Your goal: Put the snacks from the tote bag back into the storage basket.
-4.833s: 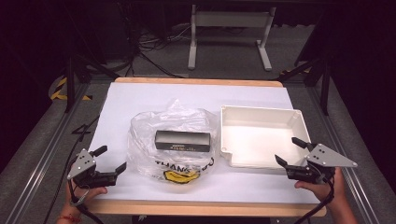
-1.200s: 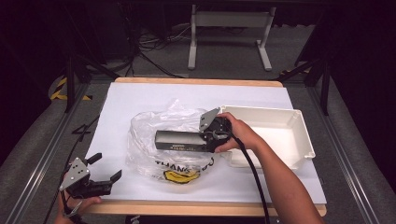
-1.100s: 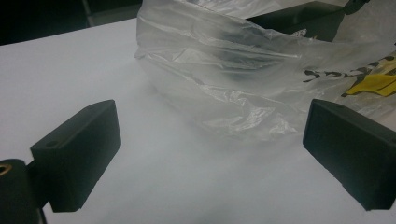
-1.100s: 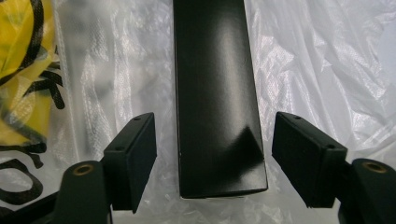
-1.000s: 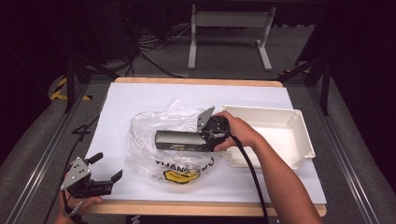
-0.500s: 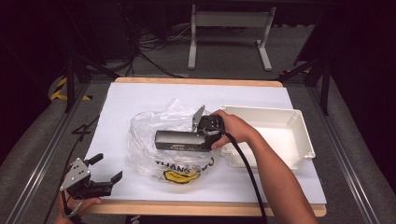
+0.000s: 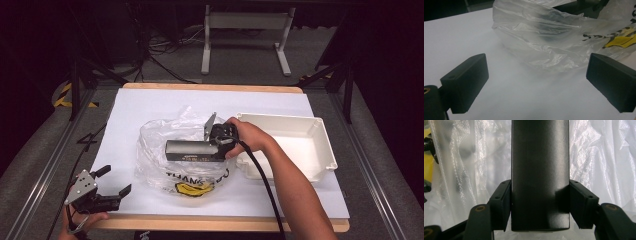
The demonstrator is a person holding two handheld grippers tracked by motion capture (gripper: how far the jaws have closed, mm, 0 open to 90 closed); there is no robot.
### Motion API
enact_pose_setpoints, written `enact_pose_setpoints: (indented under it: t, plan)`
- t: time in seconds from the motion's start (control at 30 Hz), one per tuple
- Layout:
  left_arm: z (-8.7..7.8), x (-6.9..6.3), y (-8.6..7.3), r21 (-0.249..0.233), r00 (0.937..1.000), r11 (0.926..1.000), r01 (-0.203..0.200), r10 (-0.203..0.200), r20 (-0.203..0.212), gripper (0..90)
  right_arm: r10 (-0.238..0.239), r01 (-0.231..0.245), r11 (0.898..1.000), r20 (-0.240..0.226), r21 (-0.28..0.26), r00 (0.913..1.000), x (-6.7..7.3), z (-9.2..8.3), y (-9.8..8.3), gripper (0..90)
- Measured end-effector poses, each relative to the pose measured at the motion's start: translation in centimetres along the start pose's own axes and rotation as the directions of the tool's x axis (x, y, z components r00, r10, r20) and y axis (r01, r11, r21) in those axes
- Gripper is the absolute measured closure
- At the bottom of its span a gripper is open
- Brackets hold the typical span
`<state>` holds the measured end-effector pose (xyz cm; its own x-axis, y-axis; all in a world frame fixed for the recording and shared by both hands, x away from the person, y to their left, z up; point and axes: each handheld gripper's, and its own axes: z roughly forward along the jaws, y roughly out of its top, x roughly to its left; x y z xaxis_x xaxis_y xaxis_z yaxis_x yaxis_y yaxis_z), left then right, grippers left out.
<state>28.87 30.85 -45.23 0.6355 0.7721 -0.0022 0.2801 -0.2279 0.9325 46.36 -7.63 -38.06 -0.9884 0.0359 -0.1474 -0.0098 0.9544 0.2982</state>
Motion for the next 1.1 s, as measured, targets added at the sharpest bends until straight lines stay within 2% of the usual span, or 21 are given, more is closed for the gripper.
enact_pose_setpoints:
  t: [0.33, 0.63, 1.1]
  plan:
    - [0.1, 0.0, 0.0, 0.005, 1.0, 1.0, 0.0, 0.0, 0.003, 5.0, -0.008, 0.008, 1.0, -0.029, -0.001, 0.9995, 0.2, -0.2, 0.0, 42.8]
    - [0.0, 0.0, 0.0, 0.004, 1.0, 1.0, 0.003, -0.003, 0.002, 5.0, -0.013, 0.012, 0.999, -0.012, -0.039, 0.9998, 0.4, -0.5, 0.0, 43.1]
    - [0.2, 0.1, -0.1, 0.012, 1.0, 0.9999, 0.002, -0.002, 0.003, 5.0, -0.018, 0.02, 0.995, 0.016, -0.103, 0.9997, 0.7, -1.9, -0.3, 43.2]
